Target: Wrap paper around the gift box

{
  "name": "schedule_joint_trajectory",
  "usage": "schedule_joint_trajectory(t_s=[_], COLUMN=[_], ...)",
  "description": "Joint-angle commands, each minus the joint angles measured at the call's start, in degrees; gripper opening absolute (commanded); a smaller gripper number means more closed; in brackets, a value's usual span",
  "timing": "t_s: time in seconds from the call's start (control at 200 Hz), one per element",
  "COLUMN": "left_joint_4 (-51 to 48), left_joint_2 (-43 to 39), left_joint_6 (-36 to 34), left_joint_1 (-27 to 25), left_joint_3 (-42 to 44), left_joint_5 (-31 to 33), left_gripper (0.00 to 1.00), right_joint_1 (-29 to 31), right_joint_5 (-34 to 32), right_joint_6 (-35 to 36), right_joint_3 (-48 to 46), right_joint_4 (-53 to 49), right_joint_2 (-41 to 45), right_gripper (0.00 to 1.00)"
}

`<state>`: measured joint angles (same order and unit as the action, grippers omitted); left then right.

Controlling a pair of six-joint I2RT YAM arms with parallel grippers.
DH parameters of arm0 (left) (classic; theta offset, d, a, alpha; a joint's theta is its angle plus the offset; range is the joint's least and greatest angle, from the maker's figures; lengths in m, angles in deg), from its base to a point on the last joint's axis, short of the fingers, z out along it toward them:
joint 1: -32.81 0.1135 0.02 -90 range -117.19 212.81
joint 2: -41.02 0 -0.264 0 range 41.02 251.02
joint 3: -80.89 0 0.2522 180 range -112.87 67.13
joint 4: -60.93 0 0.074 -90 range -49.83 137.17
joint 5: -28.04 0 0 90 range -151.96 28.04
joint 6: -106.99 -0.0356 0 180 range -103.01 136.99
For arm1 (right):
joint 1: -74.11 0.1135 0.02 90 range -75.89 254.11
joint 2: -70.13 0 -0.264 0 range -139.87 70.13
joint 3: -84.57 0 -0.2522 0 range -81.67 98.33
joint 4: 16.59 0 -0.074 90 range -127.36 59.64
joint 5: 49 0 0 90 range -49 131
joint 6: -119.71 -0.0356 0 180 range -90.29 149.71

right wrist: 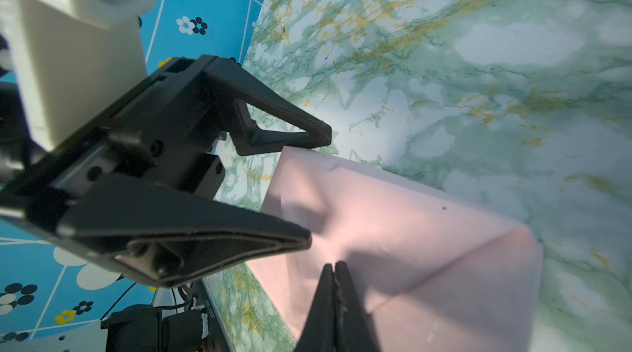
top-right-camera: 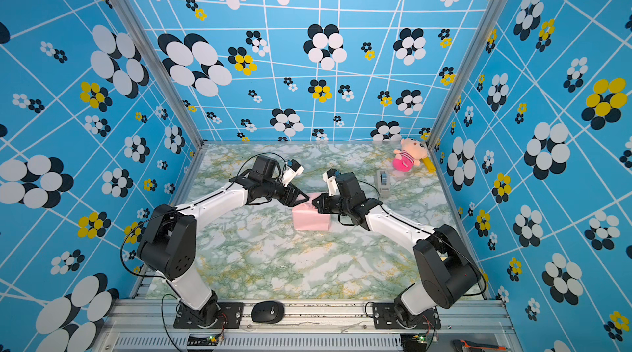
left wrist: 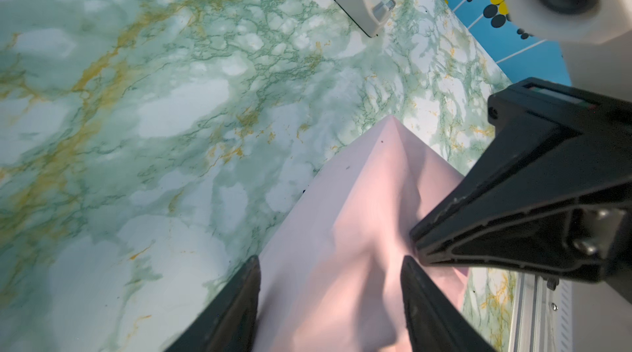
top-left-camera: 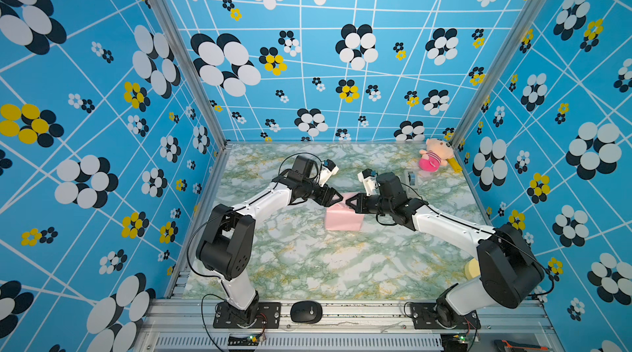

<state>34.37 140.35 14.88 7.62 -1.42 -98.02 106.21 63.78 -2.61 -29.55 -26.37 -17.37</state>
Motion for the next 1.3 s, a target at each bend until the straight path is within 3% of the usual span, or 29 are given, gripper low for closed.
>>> schedule_joint_trajectory(t_s=[0.0,0.125,0.22,0.315,0.425,0.5,0.775,0.915,0.985,1.155,1.295], left_joint_4=[-2.4,-1.7,-1.2,-1.1,-0.4,0.2,1.2,1.5,1.6,5.0,7.7], left_joint_2=[1.0,0.5,-0.2,-0.9,-1.6,-1.8,-2.8,-3.6,-4.3,-6.3,-7.9], left_joint_6=[0.9,1.6,1.4,0.8,0.3,0.4,-0.1,0.6,2.0,9.9,19.4], left_joint_1=[-0.5,-0.8,-1.2,-1.8,-2.6,-3.1,-3.6,-3.6,-3.3,-2.0,-1.8], left_joint_3=[2.7,5.2,6.9,7.8,8.8,9.2,10.4,10.3,10.0,11.0,13.3], left_joint_5=[5.0,8.7,10.9,12.3,13.4,13.6,14.3,14.4,13.6,6.9,7.9], left_gripper=[0.61,0.58,0.57,0.57,0.58,0.58,0.58,0.6,0.67,0.81,0.84], right_joint_1=[-1.7,-1.7,-1.8,-1.8,-1.5,-0.2,2.3,3.7,3.9,3.5,3.4], right_joint_5=[-0.7,0.8,-1.0,-11.0,-15.7,-16.9,-12.3,-10.3,-10.9,-13.2,-13.2], right_joint_6=[2.8,3.8,2.1,-2.0,-4.9,-3.9,-3.5,-3.0,-2.7,-2.4,-3.0], right_joint_3=[-0.5,2.0,3.5,5.1,7.9,11.7,19.3,18.3,15.8,10.8,9.8], right_joint_4=[-8.9,-11.8,-14.2,-21.3,-28.9,-32.9,-32.9,-33.5,-34.4,-33.5,-31.6], right_joint_2=[-1.5,-0.4,3.8,9.1,9.0,5.1,-4.3,-6.4,-6.8,-7.5,-7.5], right_gripper=[0.07,0.12,0.38,0.63,0.74,0.76,0.78,0.77,0.76,0.73,0.71])
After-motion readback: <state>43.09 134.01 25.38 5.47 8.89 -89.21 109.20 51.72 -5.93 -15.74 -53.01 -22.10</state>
